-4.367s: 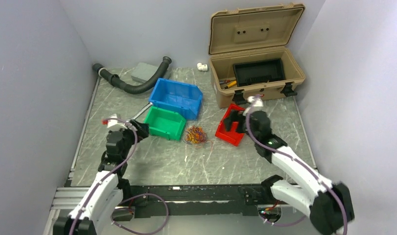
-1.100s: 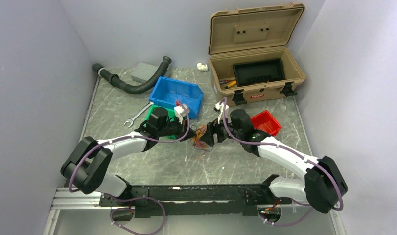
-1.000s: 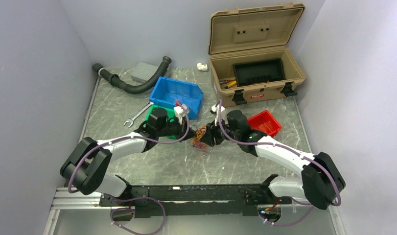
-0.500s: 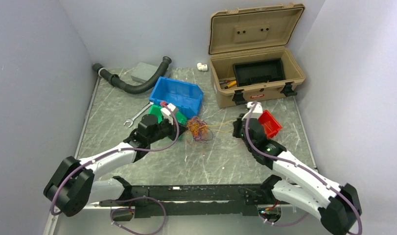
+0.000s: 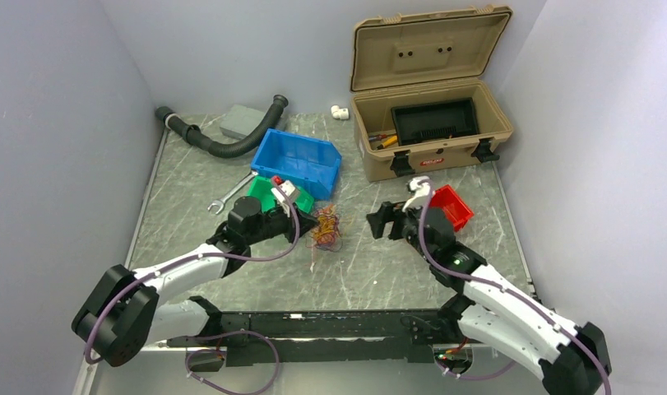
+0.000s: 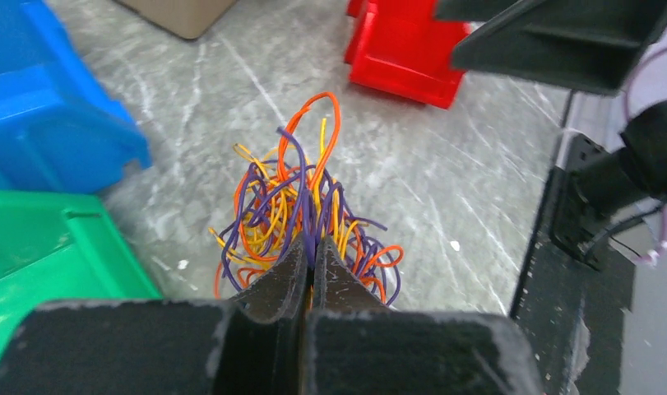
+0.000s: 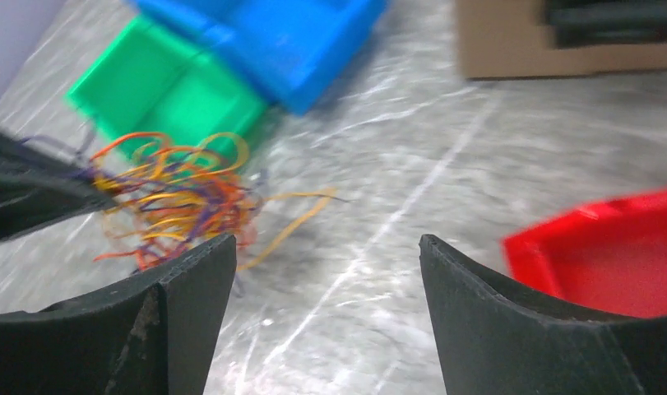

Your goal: Untangle the cables

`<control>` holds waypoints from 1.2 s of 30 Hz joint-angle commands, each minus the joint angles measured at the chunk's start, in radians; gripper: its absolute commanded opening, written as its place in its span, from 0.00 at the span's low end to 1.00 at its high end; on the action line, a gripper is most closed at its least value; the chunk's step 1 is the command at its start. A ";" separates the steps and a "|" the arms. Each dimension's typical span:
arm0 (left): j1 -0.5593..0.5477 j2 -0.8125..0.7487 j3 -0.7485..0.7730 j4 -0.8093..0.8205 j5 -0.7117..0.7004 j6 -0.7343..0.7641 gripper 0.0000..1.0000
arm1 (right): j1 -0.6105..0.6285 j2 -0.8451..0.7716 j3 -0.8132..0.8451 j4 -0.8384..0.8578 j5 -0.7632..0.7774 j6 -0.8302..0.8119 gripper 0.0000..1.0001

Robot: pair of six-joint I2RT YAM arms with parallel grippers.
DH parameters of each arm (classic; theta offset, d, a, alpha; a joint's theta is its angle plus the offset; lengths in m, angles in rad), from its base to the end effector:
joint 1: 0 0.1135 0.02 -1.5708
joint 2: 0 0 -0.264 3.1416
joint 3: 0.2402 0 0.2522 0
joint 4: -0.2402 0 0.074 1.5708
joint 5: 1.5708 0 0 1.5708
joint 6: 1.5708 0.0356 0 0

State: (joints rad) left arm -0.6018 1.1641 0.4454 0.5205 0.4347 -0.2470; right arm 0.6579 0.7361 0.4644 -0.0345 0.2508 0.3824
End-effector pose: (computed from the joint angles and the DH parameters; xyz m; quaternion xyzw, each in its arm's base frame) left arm 0.1924 -0.1503 0.2189 0.2678 0.7194 -0.4068 0.4952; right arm 0.1477 0.1030 0.2501 -0.0367 0.8029 0.2039 0.5590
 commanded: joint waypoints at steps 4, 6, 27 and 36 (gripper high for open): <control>0.000 -0.016 -0.079 0.315 0.231 0.006 0.00 | 0.004 0.313 0.130 0.206 -0.600 -0.083 0.84; 0.000 -0.016 -0.109 0.396 0.240 -0.006 0.00 | 0.006 0.370 0.140 0.266 -0.691 -0.068 0.83; -0.001 -0.139 -0.061 -0.012 -0.373 -0.006 0.00 | 0.004 0.087 0.029 -0.070 0.421 0.161 0.00; 0.000 -0.266 -0.110 -0.113 -0.712 -0.047 0.00 | -0.002 -0.088 0.056 -0.142 0.614 0.122 0.00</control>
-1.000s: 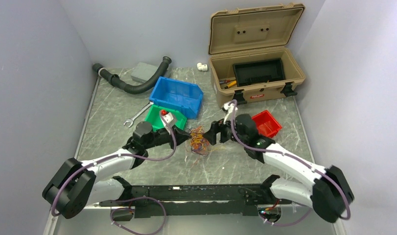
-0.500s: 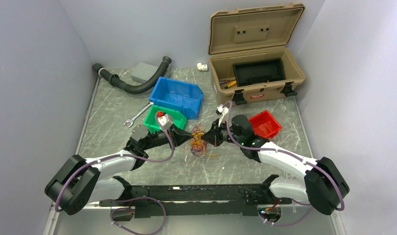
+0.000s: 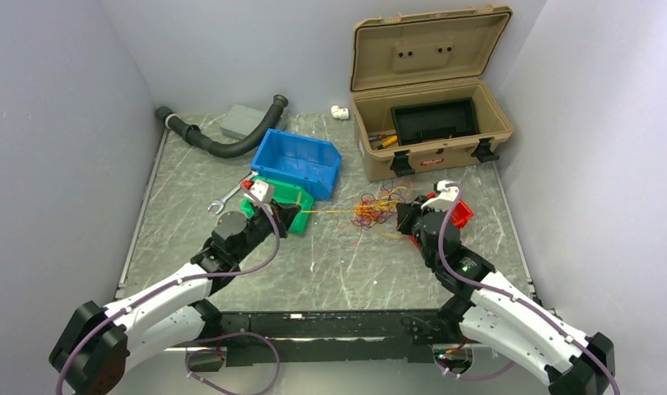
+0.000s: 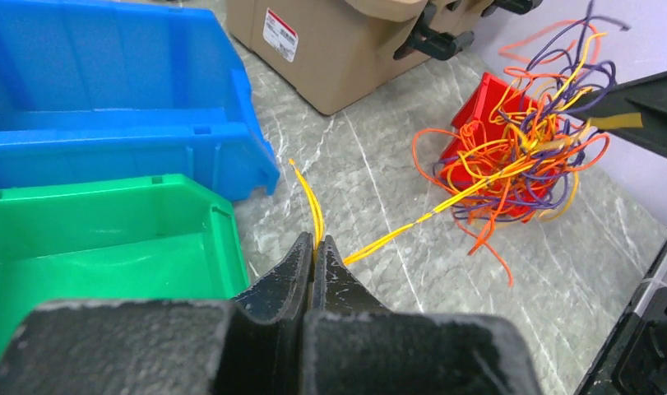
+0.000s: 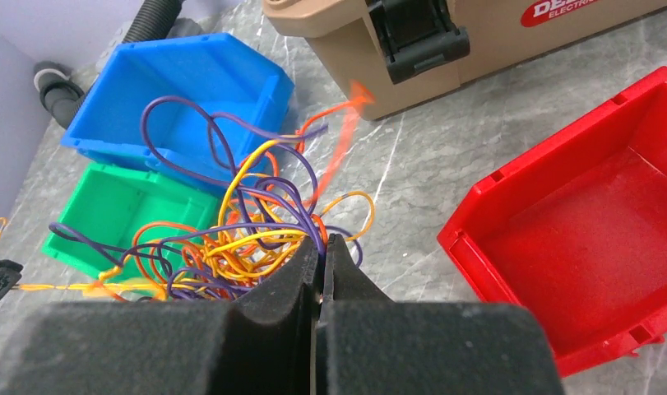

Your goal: Untangle the cables

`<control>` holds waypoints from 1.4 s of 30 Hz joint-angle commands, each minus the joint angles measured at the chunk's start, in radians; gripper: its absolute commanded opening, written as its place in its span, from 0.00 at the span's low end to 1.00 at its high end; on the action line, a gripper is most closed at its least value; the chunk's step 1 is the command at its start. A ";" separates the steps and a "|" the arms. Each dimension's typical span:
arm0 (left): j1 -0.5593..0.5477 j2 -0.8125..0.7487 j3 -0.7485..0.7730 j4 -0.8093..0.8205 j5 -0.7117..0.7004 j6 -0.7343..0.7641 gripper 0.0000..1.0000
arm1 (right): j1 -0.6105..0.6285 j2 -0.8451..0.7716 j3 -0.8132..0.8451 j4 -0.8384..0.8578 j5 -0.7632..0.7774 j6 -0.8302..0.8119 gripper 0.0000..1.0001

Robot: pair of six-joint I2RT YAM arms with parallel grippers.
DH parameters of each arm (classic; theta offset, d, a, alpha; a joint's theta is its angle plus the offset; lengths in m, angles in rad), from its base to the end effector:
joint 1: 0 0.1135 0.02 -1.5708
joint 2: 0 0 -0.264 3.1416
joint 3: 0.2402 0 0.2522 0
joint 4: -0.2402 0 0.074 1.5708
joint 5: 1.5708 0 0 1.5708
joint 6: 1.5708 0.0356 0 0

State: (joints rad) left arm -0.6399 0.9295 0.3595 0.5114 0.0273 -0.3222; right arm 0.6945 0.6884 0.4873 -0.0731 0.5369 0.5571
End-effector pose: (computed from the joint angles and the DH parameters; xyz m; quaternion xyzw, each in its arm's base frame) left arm 0.1679 -0.1262 0.2370 0.1243 0.7168 -0.3262 0.6036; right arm 0.1414 0.0940 0.2628 0.1070 0.7777 0.1697 0.5957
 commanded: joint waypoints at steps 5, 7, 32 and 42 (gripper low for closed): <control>0.037 0.028 -0.009 0.033 0.141 0.131 0.22 | -0.039 0.002 0.071 0.089 -0.330 -0.350 0.00; 0.033 0.074 -0.003 0.088 0.262 0.127 0.68 | -0.038 0.060 0.108 0.128 -0.566 -0.351 0.00; 0.025 0.299 0.071 0.270 0.661 0.048 0.94 | 0.031 0.343 0.142 0.452 -1.147 -0.166 0.00; 0.025 0.287 0.061 0.277 0.651 0.061 0.00 | 0.083 0.348 0.132 0.352 -0.905 -0.217 0.57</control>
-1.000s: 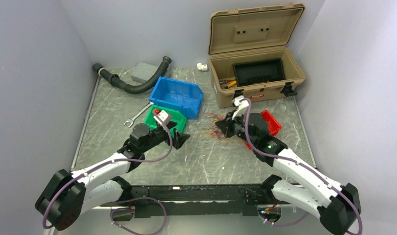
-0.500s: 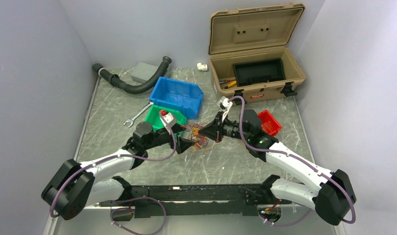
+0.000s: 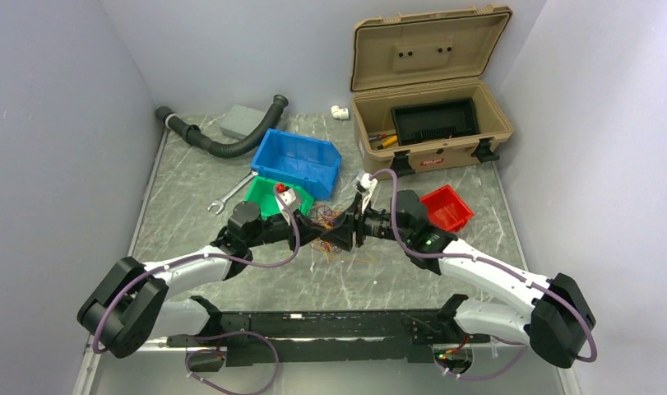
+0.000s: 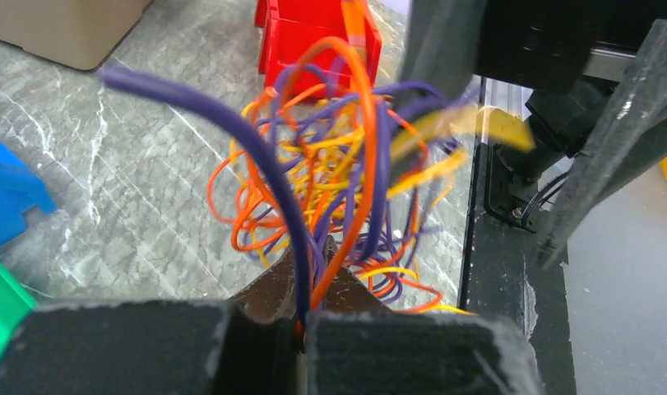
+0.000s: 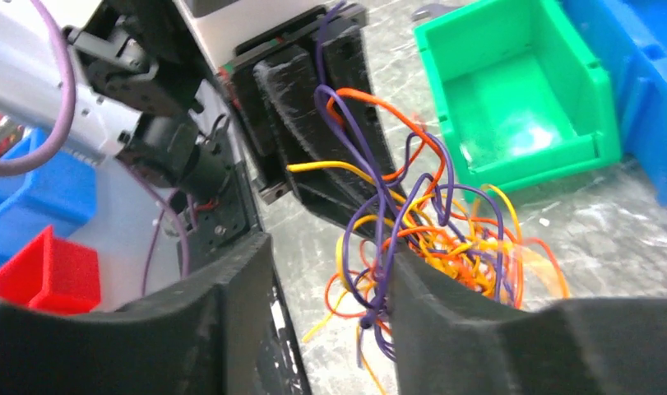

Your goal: Untangle the cables

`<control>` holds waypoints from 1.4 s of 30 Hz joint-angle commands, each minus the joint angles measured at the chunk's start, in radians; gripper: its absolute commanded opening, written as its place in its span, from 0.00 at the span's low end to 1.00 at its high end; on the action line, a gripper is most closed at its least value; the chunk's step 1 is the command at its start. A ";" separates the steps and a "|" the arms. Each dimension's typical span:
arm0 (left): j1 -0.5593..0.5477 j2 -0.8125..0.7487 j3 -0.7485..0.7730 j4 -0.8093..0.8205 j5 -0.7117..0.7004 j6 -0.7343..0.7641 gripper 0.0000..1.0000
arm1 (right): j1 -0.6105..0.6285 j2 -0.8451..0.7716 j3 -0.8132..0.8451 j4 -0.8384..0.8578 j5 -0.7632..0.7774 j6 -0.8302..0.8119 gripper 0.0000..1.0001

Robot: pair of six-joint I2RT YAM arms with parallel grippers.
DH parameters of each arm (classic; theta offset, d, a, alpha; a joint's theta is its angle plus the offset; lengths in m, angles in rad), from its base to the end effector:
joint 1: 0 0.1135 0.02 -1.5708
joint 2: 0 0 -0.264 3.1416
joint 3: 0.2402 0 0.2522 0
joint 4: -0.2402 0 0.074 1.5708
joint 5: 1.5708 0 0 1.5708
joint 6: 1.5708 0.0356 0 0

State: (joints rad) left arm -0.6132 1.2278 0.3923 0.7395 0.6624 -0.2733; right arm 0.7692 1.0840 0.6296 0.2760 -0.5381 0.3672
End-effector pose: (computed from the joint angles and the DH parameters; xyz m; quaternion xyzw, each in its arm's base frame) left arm 0.1850 -0.1570 0.2109 0.3339 0.6529 -0.4901 0.4711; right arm 0.1639 0.1841 0.2747 -0.3147 0.6908 0.5046 0.4113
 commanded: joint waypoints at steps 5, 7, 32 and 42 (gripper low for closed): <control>-0.001 -0.020 0.025 0.040 0.007 0.020 0.00 | 0.002 -0.210 -0.136 0.005 0.458 -0.016 0.79; -0.002 -0.024 0.028 0.029 0.009 0.024 0.00 | -0.012 -0.277 -0.181 0.003 0.482 -0.012 0.79; -0.002 -0.080 -0.025 0.125 0.045 0.009 0.00 | -0.238 -0.151 -0.431 0.460 -0.033 0.155 0.82; -0.003 -0.015 -0.003 0.187 0.139 -0.042 0.00 | -0.143 0.068 -0.317 0.687 -0.090 0.154 0.74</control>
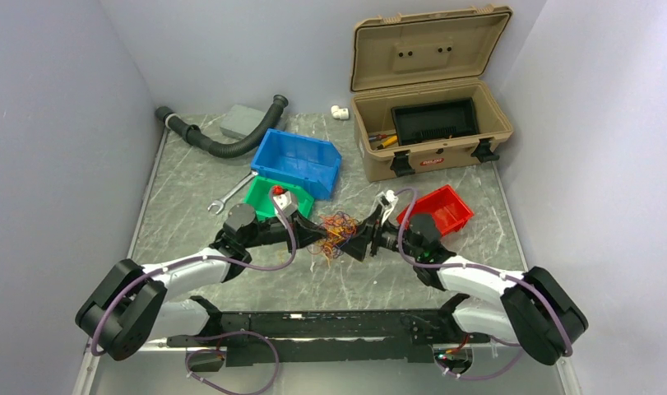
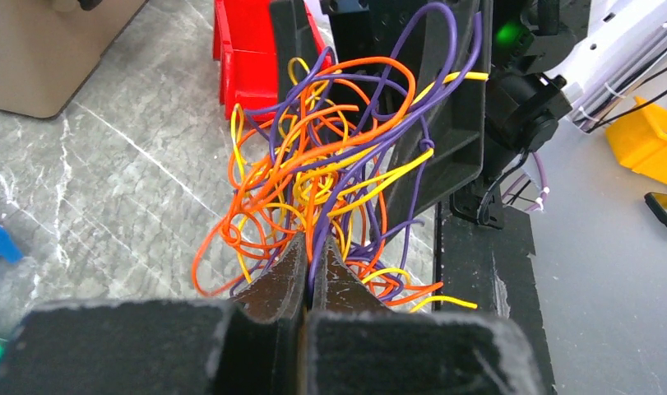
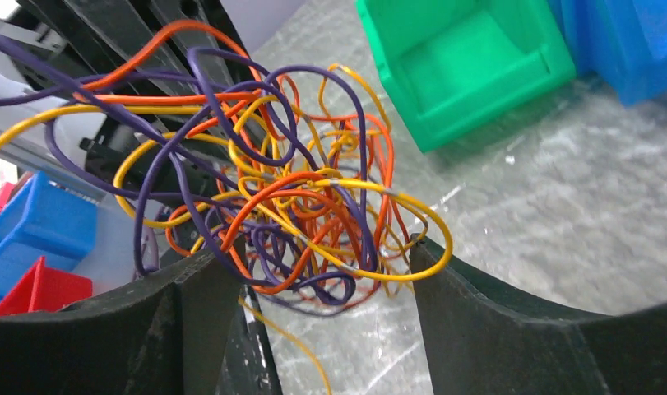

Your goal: Untangle the cables

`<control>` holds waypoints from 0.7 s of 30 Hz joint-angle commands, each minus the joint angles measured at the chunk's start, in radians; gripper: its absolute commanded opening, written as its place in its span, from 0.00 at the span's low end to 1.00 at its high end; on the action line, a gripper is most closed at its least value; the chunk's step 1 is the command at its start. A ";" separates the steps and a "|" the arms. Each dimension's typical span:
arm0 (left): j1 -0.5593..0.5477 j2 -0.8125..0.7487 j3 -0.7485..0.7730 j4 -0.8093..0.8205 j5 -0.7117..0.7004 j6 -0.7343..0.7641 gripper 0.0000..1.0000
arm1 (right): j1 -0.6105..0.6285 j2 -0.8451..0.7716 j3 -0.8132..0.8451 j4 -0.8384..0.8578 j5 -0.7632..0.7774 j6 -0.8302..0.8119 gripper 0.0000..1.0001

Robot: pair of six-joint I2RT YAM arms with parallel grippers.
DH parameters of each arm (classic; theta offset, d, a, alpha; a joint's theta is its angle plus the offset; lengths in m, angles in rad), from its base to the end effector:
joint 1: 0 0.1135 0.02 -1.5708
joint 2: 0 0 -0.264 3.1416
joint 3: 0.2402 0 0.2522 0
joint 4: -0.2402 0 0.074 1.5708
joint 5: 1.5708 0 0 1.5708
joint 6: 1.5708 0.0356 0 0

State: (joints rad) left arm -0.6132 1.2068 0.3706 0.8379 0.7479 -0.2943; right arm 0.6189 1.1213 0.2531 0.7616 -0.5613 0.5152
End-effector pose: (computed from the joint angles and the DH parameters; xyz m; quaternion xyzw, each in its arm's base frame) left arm 0.1781 -0.1549 0.2188 0.3597 0.6083 -0.5207 0.4790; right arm 0.1624 0.1390 0.1920 -0.2219 0.7041 0.5188 0.4311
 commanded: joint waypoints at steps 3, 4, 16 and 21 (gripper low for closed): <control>-0.002 -0.001 0.023 0.061 0.030 -0.010 0.00 | 0.013 0.009 0.081 0.147 -0.051 -0.008 0.44; -0.003 -0.006 0.022 0.049 0.019 -0.005 0.00 | 0.013 -0.005 0.084 0.118 -0.038 -0.013 0.29; -0.002 -0.224 -0.039 -0.210 -0.548 0.065 0.00 | 0.002 -0.338 0.130 -0.719 1.036 0.120 0.00; -0.001 -0.340 -0.076 -0.326 -0.932 0.037 0.00 | -0.009 -0.431 0.154 -0.842 1.210 0.107 0.00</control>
State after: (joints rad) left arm -0.6506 0.9550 0.3271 0.6399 0.2821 -0.2684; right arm 0.6697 0.7486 0.3695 0.1848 0.1257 0.6312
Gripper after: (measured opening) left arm 0.023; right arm 0.045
